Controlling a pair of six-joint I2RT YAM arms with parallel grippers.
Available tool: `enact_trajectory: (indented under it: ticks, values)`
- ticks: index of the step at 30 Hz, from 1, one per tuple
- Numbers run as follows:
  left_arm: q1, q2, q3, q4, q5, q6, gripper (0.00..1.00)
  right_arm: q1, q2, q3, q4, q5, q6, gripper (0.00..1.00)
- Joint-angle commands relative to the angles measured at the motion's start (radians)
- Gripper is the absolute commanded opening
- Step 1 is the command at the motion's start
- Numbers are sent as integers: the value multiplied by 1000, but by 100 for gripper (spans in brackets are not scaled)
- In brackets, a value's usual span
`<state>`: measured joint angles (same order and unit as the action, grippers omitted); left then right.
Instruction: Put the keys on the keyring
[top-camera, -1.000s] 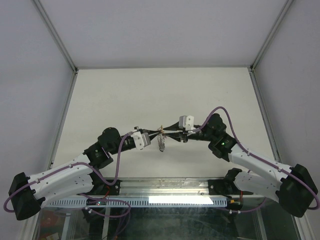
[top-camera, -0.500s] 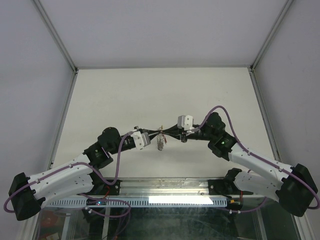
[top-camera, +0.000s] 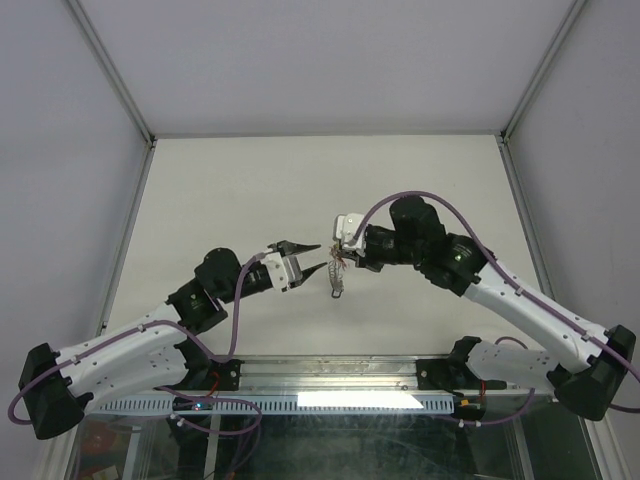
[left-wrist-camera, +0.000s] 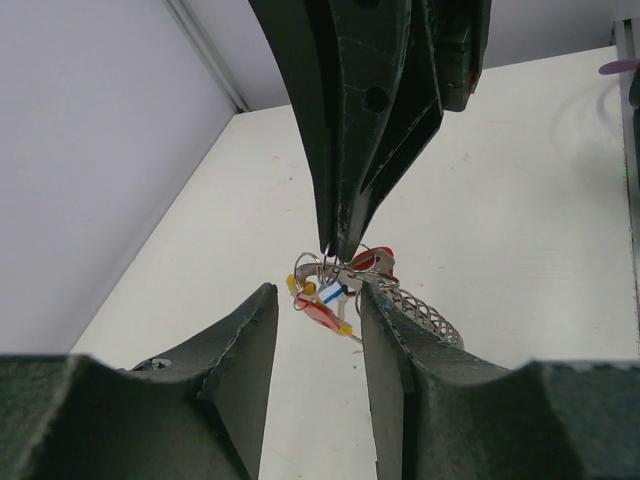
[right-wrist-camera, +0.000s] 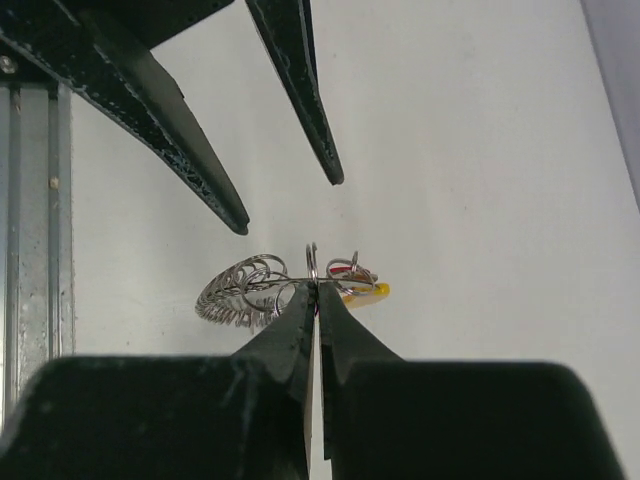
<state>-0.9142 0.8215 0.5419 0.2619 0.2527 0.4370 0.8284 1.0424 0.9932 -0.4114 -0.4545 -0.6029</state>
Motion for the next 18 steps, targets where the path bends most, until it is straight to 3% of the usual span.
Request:
enact_trajectory:
  ticks: [1, 11, 18]
  values:
    - [14, 23, 57, 38, -10, -32, 38, 45, 66, 173, -336, 212, -68, 0]
    - [15, 100, 123, -14, 30, -15, 37, 145, 216, 398, -612, 447, 30, 0]
    - [16, 57, 105, -29, 10, 17, 38, 160, 348, 505, -822, 632, 137, 0]
